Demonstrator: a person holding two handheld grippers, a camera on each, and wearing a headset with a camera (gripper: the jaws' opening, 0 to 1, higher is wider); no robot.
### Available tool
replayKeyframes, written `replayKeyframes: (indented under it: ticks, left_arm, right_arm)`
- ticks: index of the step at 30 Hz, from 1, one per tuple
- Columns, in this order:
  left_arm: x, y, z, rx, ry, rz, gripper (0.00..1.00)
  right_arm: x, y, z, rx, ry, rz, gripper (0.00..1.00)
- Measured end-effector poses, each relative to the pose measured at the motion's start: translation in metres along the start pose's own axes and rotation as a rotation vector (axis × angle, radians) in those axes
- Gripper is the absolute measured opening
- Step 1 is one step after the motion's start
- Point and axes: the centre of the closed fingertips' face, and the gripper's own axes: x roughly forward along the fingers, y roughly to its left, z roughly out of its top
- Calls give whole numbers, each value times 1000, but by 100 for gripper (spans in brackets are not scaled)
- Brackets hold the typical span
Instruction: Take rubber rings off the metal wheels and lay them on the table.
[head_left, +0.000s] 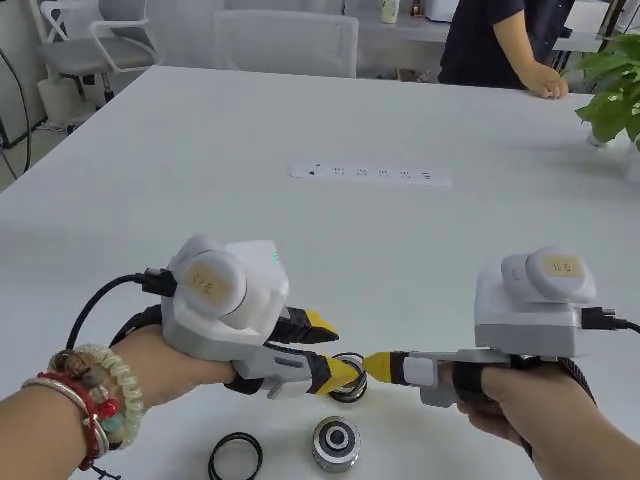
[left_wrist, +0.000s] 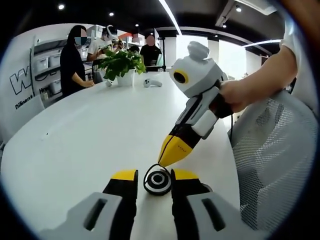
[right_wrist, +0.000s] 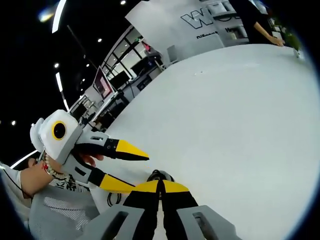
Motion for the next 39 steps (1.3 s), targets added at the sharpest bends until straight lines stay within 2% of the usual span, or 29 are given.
replayKeyframes:
  ticks: [7,9,12,14,18,22,25,28,31,34,39]
  left_arm:
    - [-6,-4,6,30,1,-9,27]
    - [-6,-11,7,16,18,-39,32]
    - [-7,-17,12,65,23,-57,37]
    - [-9,-19,17,77,32,-65,40]
    - [-15,-22,32,72,27,-85,47]
    - [-25,-24,52,117,4,-93,54]
    - [-33,-25,59,145,6,-92,58]
    - [-41,-26,62,161,4,-91,62]
    - [-51,-27,61,191,17,-93,63]
    - [-63,-28,61,215,26,-81,64]
    - [-80,-25,63,213,14,-54,67]
  right_arm:
    - [-1,-1,4,5,-13,-3,0]
    - [-2,-2,5,3,-16,-9,0]
    - [-3,-4,5,6,-19,-14,0]
    - [-4,-4,7,8,-24,-15,0]
    - [-6,-5,10,6,-38,-20,0]
    - [-9,-6,14,5,-51,-25,0]
    - [-10,-6,18,10,-62,-25,0]
    - [-12,-7,21,13,-75,-26,0]
    - [-14,-6,25,16,-88,-27,0]
    - [-22,-3,41,62,-170,5,0]
    - [-33,-9,49,95,-214,-2,0]
